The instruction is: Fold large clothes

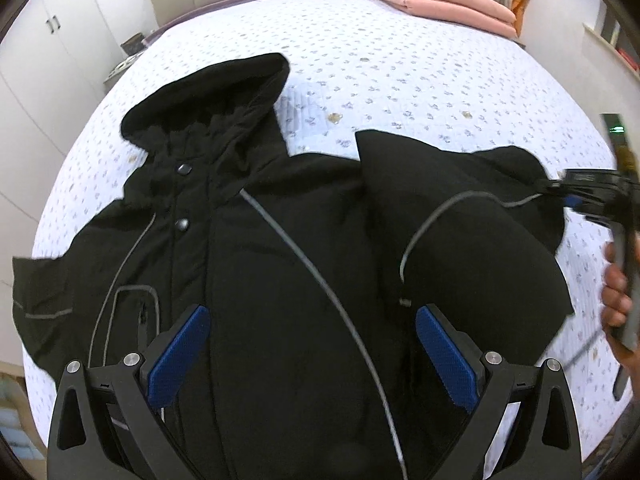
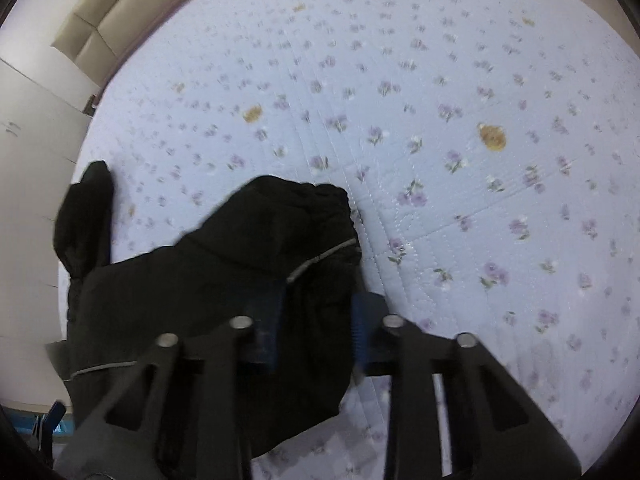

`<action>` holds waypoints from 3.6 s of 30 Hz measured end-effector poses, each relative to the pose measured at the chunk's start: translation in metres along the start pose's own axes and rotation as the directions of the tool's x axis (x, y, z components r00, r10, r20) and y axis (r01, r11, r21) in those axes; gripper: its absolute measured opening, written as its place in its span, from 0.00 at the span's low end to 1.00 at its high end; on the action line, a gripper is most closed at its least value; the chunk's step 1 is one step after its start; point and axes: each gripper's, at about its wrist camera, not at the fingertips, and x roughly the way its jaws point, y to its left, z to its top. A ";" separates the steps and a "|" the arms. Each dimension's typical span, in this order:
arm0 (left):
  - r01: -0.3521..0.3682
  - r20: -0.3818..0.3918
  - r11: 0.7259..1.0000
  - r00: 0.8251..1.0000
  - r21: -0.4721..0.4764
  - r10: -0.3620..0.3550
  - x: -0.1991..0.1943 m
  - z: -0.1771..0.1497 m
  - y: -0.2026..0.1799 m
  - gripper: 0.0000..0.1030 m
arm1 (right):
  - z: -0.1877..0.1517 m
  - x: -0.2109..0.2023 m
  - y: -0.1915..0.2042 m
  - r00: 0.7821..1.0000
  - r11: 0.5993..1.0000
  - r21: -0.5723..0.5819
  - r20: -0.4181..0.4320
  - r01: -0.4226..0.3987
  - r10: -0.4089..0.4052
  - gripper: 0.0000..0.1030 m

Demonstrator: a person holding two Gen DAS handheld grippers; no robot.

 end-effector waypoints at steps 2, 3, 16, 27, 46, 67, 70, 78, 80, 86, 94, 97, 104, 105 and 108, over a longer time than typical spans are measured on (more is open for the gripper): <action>0.012 0.008 1.000 1.000 0.004 -0.012 0.004 0.008 -0.005 1.00 | -0.001 -0.032 -0.009 0.998 0.999 -0.004 0.053 0.033 -0.033 0.20; 0.026 0.012 1.000 1.000 0.008 -0.026 0.007 0.012 -0.009 1.00 | -0.002 -0.048 -0.016 0.995 0.999 0.001 0.082 0.053 -0.053 0.20; 0.200 -0.117 0.977 0.975 0.073 -0.191 0.104 0.037 -0.109 1.00 | -0.037 -0.060 -0.185 0.906 0.861 0.294 -0.049 0.415 -0.420 0.20; 0.058 -0.073 0.989 0.996 0.135 -0.049 0.117 0.038 -0.137 1.00 | -0.037 -0.053 -0.228 0.945 0.889 0.321 -0.082 0.327 -0.317 0.46; 0.095 -0.124 0.988 0.986 -0.121 -0.110 0.039 -0.036 0.058 1.00 | -0.039 -0.092 -0.059 0.991 0.990 0.139 0.131 0.020 -0.039 0.12; -0.067 0.050 0.971 0.995 -0.227 0.081 -0.033 -0.101 0.290 1.00 | -0.203 0.026 0.354 0.954 0.832 -0.474 -0.222 -0.288 0.203 0.11; -0.120 0.027 0.958 0.991 -0.262 0.132 -0.034 -0.111 0.317 1.00 | -0.233 0.058 0.396 0.951 0.796 -0.538 -0.273 -0.276 0.146 0.11; -0.142 -0.037 0.927 0.990 -0.347 0.138 -0.015 -0.136 0.365 1.00 | -0.283 0.133 0.431 0.952 0.750 -0.641 -0.301 -0.163 -0.051 0.27; -0.142 -0.041 0.927 0.990 -0.348 0.136 -0.014 -0.140 0.368 1.00 | -0.286 0.129 0.434 0.945 0.752 -0.631 -0.326 -0.194 -0.030 0.40; -0.034 -0.001 0.936 0.999 -0.351 0.036 -0.007 -0.123 0.362 1.00 | -0.260 0.056 0.397 0.956 0.784 -0.572 -0.281 -0.240 0.087 0.45; 0.211 0.061 0.940 0.977 -0.270 -0.202 0.019 -0.078 0.322 1.00 | -0.199 0.035 0.259 0.984 0.897 -0.427 -0.078 0.115 -0.163 0.29; 0.258 0.027 0.936 0.965 -0.239 -0.259 0.039 -0.072 0.307 0.88 | -0.199 0.061 0.225 0.973 0.930 -0.345 -0.135 0.129 -0.185 0.04; 0.340 -0.078 0.907 0.926 -0.250 -0.369 0.082 -0.065 0.290 0.20 | -0.209 0.079 0.234 0.966 0.922 -0.359 -0.151 0.142 -0.208 0.04; 0.347 -0.062 0.904 0.926 -0.251 -0.372 0.079 -0.065 0.292 0.18 | -0.209 0.077 0.236 0.966 0.922 -0.361 -0.155 0.140 -0.207 0.04; 0.386 0.028 0.888 0.920 -0.250 -0.392 0.049 -0.060 0.301 0.17 | -0.208 0.068 0.243 0.970 0.929 -0.357 -0.174 0.095 -0.167 0.05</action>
